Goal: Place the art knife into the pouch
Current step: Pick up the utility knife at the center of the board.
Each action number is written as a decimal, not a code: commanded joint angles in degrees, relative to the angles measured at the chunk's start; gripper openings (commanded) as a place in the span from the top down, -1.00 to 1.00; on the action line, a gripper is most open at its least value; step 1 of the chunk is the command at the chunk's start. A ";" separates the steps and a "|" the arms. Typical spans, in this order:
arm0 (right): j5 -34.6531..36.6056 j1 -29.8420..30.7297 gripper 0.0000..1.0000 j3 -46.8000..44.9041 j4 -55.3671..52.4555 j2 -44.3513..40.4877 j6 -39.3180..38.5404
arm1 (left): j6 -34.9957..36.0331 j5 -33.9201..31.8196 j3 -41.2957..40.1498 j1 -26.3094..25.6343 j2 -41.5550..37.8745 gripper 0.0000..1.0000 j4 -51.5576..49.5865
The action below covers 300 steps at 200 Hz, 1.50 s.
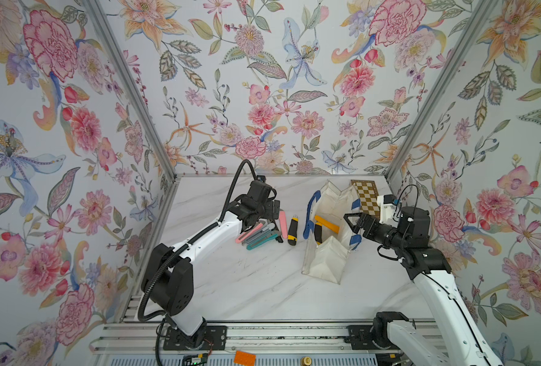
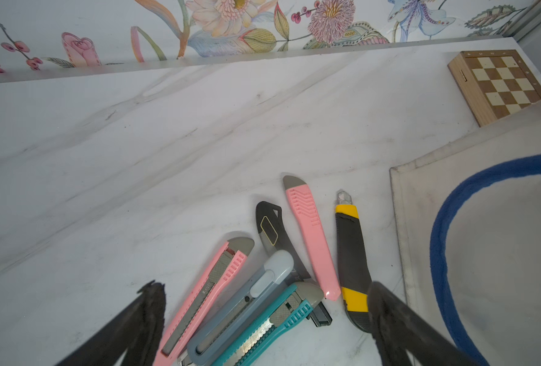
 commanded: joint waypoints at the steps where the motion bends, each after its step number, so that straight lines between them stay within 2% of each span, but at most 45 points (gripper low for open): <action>1: -0.40 -0.53 -0.98 -1.72 -2.22 -2.27 0.96 | 0.92 7.31 -1.89 0.36 3.02 -0.98 5.83; 17: -0.38 -0.61 -0.98 -2.95 -2.22 -3.19 1.82 | 1.27 11.84 -2.00 0.24 5.34 -0.72 7.32; 40: -0.97 -0.70 -0.98 -4.00 -2.29 -4.13 2.79 | 0.70 15.51 -2.53 0.14 8.01 -0.45 9.44; 56: -1.49 -0.79 -0.98 -4.26 -2.22 -4.52 3.14 | 0.49 16.50 -2.87 -0.08 9.05 -0.38 10.57; 114: 0.16 -1.14 -0.98 -4.12 -2.22 -4.06 3.77 | 0.10 18.30 -2.49 -2.30 13.02 -0.33 11.94; 199: 1.14 -1.58 -0.98 -4.31 -2.22 -4.69 4.08 | 0.54 18.15 3.15 -5.76 19.80 -0.11 8.32; 242: 1.10 -1.83 -0.98 -4.61 -2.22 -4.45 4.09 | 0.77 15.09 6.05 -7.45 22.43 -0.03 5.49; 300: 0.84 -1.92 -0.98 -4.56 -2.22 -4.55 4.27 | 1.53 9.92 9.85 -9.35 25.64 -0.02 1.92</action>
